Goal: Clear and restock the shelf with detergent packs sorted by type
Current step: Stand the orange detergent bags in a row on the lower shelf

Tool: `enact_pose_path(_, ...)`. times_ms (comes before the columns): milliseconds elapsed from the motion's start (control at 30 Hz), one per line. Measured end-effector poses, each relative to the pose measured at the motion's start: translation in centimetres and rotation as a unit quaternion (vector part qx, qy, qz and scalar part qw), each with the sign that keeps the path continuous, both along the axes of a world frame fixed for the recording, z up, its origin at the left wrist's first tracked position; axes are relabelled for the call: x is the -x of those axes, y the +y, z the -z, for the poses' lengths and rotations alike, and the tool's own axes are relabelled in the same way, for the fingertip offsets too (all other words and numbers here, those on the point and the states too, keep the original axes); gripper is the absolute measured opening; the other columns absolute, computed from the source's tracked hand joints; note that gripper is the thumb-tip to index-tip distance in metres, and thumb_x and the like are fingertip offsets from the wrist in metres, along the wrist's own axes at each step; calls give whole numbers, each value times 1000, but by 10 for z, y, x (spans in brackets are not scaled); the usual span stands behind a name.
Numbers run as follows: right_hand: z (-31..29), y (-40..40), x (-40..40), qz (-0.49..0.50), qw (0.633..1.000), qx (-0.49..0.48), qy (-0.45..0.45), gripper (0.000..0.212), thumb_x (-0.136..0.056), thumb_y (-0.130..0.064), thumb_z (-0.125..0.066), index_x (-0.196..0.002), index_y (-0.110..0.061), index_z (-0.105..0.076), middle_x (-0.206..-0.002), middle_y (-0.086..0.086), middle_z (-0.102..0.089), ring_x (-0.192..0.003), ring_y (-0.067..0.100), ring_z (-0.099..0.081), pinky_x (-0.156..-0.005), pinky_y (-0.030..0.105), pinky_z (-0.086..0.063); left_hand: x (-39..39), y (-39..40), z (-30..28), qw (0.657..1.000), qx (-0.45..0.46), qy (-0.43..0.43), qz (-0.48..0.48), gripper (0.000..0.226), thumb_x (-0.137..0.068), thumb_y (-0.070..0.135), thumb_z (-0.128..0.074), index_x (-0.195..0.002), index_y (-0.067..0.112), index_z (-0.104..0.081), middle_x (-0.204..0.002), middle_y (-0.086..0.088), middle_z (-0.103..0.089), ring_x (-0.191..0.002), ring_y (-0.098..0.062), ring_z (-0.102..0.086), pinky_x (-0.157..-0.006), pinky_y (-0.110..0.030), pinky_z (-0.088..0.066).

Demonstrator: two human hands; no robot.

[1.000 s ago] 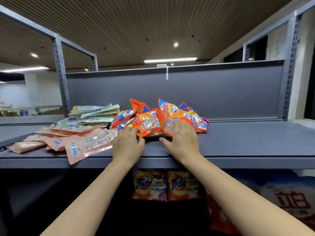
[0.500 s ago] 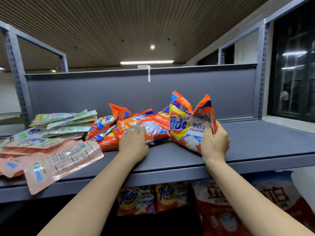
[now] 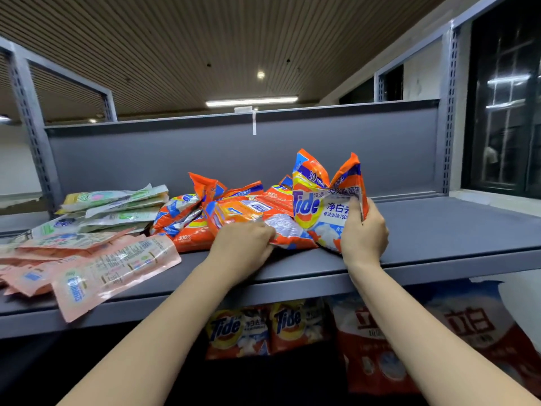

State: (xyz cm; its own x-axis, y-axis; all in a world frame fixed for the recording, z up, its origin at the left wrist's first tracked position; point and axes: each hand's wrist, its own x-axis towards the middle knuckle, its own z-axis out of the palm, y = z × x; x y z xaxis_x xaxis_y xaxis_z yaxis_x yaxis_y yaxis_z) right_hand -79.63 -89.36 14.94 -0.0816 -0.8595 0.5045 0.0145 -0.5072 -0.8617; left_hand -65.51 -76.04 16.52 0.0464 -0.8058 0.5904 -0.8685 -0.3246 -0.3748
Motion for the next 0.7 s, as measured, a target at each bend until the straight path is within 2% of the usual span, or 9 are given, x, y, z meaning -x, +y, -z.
enact_pose_path(67, 0, 2, 1, -12, 1000, 6, 7, 32, -100, -40, -38, -101, -18, -60, -86, -5, -59, -78, 15, -55, -65, 26, -39, 1, 6, -1, 992, -21, 124, 22, 35, -88, 51, -52, -113, 28, -62, -117, 8, -63, -108, -17, -59, -79, -29, -45)
enact_pose_path(133, 0, 3, 2, -19, 1000, 6, 11, 33, -100, -41, -37, -103, -17, -59, -87, -5, -59, -78, 13, -56, -59, 23, -39, -3, 15, -5, 963, 37, 259, 65, 39, -87, 47, -52, -120, 27, -61, -125, 9, -61, -115, -14, -54, -92, -28, -43)
enact_pose_path(167, 0, 3, 2, -20, 1000, 6, 12, 33, -100, -41, -37, -102, -17, -59, -87, -5, -59, -79, 13, -57, -58, 22, -39, -12, 18, -6, 960, 66, 268, 52, 38, -87, 38, -51, -122, 26, -60, -128, 7, -59, -117, -14, -52, -94, -28, -41)
enact_pose_path(267, 1, 2, 1, -20, 1000, 8, 12, 33, -100, -43, -37, -99, -18, -58, -86, -6, -60, -79, 14, -60, -65, 26, -46, -49, 27, -10, 980, 40, 163, -107, 52, -88, 17, -50, -138, 29, -44, -144, 5, -45, -130, -19, -40, -103, -35, -35)
enact_pose_path(400, 1, 1, 0, -20, 1000, 7, 10, 30, -100, -44, -36, -96, -22, -56, -86, -6, -62, -78, 13, -62, -67, 28, -51, -77, 31, -4, 969, -65, 95, -220, 81, -91, 27, -53, -150, 40, 2, -160, 8, 1, -145, -27, -9, -112, -49, -20)
enact_pose_path(433, 1, 1, -1, -19, 1000, 8, 9, 29, -99, -44, -36, -95, -23, -56, -86, -6, -62, -79, 14, -62, -68, 29, -52, -78, 29, -3, 971, -67, 92, -212, 79, -92, 26, -51, -149, 41, 0, -159, 9, 5, -146, -28, -6, -113, -49, -17)
enact_pose_path(500, 1, 0, -1, -19, 1000, 7, 6, 27, -99, -44, -36, -95, -25, -54, -87, -6, -62, -79, 13, -62, -69, 30, -52, -75, 22, -6, 980, -35, 104, -167, 59, -94, 26, -47, -146, 39, -23, -159, 11, -1, -146, -25, -7, -115, -48, -13)
enact_pose_path(567, 1, -1, -2, -16, 1000, 6, 2, 26, -100, -43, -37, -95, -25, -55, -86, -5, -62, -78, 14, -61, -69, 29, -50, -68, 16, -15, 983, 23, 140, -120, 39, -95, 24, -47, -132, 34, -46, -157, 12, -18, -146, -25, -12, -114, -48, -11)
enact_pose_path(700, -1, -5, -1, -5, 1000, -13, -11, 29, -100, -40, -38, -100, -21, -60, -84, -4, -58, -80, 19, -56, -71, 30, -41, -45, 7, -36, 974, 165, 149, -44, 24, -89, 20, -53, -112, 23, -61, -129, 5, -56, -131, -25, -36, -112, -51, -7)
